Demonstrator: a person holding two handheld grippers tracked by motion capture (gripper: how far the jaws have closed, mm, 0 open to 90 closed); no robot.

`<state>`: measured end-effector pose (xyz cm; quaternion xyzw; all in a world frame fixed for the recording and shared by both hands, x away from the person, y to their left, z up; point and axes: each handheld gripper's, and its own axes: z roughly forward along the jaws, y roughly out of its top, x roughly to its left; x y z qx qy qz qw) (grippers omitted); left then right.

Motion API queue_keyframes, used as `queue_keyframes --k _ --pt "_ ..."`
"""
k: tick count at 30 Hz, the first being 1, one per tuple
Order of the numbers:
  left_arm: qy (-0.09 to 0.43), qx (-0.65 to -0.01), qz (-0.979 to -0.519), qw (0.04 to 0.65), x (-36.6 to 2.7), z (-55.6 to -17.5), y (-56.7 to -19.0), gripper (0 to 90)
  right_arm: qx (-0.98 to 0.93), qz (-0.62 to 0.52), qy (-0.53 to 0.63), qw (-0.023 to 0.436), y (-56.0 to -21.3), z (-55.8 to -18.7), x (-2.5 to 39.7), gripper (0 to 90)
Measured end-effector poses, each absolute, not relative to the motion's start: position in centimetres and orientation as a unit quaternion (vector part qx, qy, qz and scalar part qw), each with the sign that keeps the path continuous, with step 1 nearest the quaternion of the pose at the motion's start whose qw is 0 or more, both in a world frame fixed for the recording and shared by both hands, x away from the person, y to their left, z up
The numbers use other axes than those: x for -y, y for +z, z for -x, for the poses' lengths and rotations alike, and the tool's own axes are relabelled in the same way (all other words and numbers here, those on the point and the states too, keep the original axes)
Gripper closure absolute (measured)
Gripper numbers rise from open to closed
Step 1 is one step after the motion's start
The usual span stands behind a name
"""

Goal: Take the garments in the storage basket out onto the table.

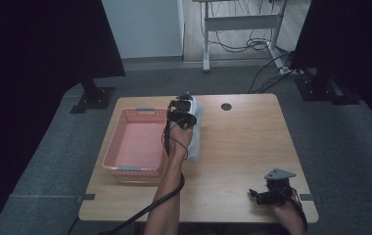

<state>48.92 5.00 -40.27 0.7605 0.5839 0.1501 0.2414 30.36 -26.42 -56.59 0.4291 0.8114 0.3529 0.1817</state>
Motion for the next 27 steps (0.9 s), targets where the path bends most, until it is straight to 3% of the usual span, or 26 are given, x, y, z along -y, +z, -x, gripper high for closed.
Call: queue_keyframes --k 27 --pt "0.128 -0.590 -0.764 0.230 -4.3 -49.6 -45.2 68.5 -0.813 -0.427 0.353 0.180 -56.6 -30.3 26.4 2.5"
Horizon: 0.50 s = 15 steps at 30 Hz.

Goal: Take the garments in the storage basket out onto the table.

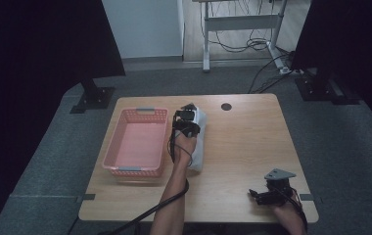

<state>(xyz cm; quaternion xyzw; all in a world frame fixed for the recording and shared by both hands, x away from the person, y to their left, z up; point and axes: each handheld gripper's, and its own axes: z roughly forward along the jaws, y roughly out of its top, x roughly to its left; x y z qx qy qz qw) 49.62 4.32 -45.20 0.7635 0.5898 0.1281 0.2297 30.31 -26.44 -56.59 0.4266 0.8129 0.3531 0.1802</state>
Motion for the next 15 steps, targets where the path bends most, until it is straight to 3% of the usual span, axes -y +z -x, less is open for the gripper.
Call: queue_keyframes --k 15 --pt "0.126 -0.592 -0.762 0.228 -4.2 -50.0 -46.5 68.2 -0.814 -0.425 0.354 0.180 -56.6 -30.3 26.5 2.5"
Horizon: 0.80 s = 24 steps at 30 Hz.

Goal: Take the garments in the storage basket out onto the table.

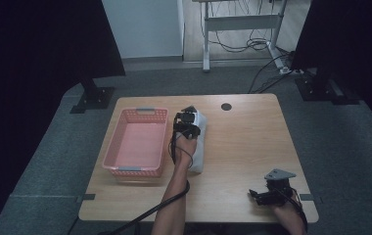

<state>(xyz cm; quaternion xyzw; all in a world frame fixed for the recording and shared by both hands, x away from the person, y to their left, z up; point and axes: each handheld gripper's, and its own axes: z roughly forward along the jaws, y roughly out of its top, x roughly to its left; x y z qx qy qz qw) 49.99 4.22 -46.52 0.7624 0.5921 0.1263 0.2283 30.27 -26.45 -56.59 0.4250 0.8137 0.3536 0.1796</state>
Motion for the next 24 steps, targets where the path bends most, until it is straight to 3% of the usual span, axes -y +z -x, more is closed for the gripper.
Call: queue_keyframes --k 24 --pt "0.141 -0.585 -0.764 0.233 -4.3 -50.2 -48.2 56.5 -0.814 -0.424 0.354 0.180 -56.6 -30.2 26.5 2.6"
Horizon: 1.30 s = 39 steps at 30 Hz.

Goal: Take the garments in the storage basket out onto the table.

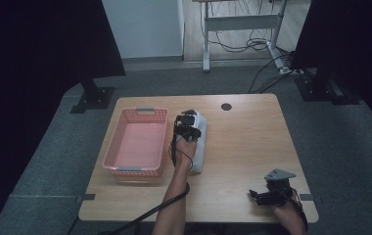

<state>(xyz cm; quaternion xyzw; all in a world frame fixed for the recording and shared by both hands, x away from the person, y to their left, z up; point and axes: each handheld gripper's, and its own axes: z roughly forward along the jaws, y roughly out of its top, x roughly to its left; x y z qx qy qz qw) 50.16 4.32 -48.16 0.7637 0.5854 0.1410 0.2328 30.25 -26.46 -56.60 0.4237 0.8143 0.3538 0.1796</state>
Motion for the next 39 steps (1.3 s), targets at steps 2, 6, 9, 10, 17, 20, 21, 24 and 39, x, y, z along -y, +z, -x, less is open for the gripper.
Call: queue_keyframes --k 2,6,9,10,17,20,21,24,39 --pt "0.138 -0.587 -0.764 0.231 -4.3 -50.3 -48.4 52.3 -0.814 -0.424 0.354 0.180 -56.6 -30.2 26.5 2.6" --pt "0.134 -0.592 -0.763 0.225 -4.4 -50.4 -49.2 37.9 -0.814 -0.424 0.354 0.180 -56.6 -30.2 26.5 2.6" --pt "0.134 -0.591 -0.765 0.220 -4.3 -50.5 -49.7 28.0 -0.814 -0.424 0.354 0.180 -56.6 -30.2 26.5 2.6" --pt "0.136 -0.591 -0.765 0.218 -4.3 -50.5 -49.7 25.5 -0.814 -0.424 0.354 0.180 -56.6 -30.2 26.5 2.6" --pt "0.138 -0.586 -0.769 0.215 -4.1 -50.5 -49.7 15.8 -0.814 -0.424 0.354 0.180 -56.6 -30.2 26.5 2.6" --pt "0.140 -0.582 -0.772 0.215 -4.0 -50.4 -49.6 14.1 -0.814 -0.424 0.354 0.179 -56.6 -30.2 26.5 2.6" --pt "0.142 -0.581 -0.772 0.214 -4.0 -50.4 -49.6 14.1 -0.814 -0.424 0.354 0.180 -56.6 -30.2 26.5 2.6" --pt "0.146 -0.579 -0.773 0.216 -4.0 -50.3 -49.5 12.9 -0.814 -0.423 0.354 0.180 -56.6 -30.3 26.5 2.6" --pt "0.161 -0.570 -0.772 0.231 -4.0 -49.9 -48.2 10.6 -0.814 -0.424 0.354 0.180 -56.6 -30.2 26.5 2.6"
